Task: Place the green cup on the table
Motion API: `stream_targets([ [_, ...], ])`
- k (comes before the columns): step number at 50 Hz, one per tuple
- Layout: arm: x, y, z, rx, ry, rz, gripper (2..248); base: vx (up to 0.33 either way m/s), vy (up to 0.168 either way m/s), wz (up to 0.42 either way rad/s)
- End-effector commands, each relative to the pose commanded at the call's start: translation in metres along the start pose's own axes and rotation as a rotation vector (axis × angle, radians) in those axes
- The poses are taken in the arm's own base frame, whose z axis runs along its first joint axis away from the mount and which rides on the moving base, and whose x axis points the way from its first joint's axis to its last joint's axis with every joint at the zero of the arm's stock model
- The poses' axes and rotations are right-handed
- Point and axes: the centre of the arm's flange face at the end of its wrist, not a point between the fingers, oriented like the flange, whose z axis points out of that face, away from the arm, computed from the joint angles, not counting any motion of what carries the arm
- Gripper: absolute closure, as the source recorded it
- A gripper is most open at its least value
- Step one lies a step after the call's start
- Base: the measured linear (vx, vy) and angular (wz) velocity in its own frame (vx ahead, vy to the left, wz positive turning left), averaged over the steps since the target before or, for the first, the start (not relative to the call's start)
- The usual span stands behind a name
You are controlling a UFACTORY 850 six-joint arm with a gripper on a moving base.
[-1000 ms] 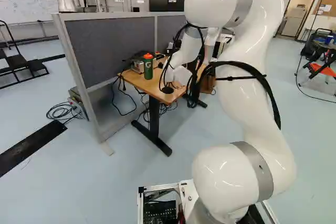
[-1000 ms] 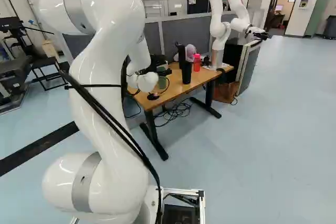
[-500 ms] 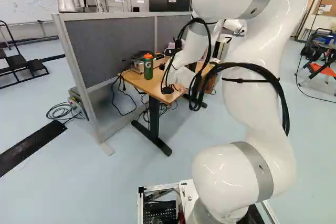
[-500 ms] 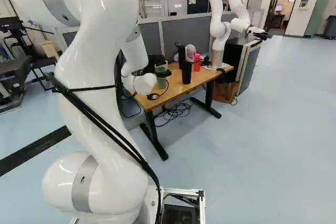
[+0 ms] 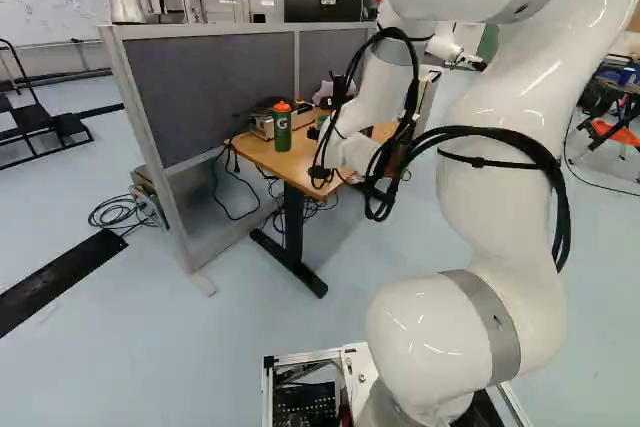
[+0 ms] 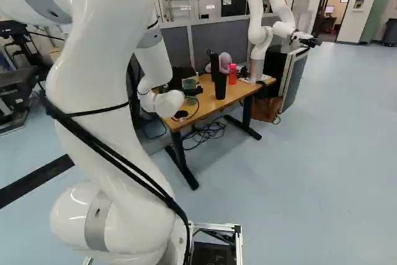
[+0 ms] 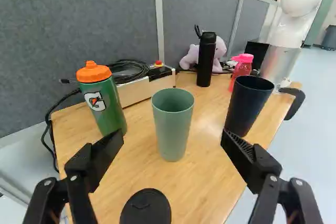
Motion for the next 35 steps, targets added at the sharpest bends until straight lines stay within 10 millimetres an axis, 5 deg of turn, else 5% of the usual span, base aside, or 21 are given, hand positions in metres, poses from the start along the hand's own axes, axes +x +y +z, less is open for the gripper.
stream_targets([
  [35,-0.002,0.002,-0.028,-0.005,-0.013,0.001,3,0.0,0.0,0.0],
])
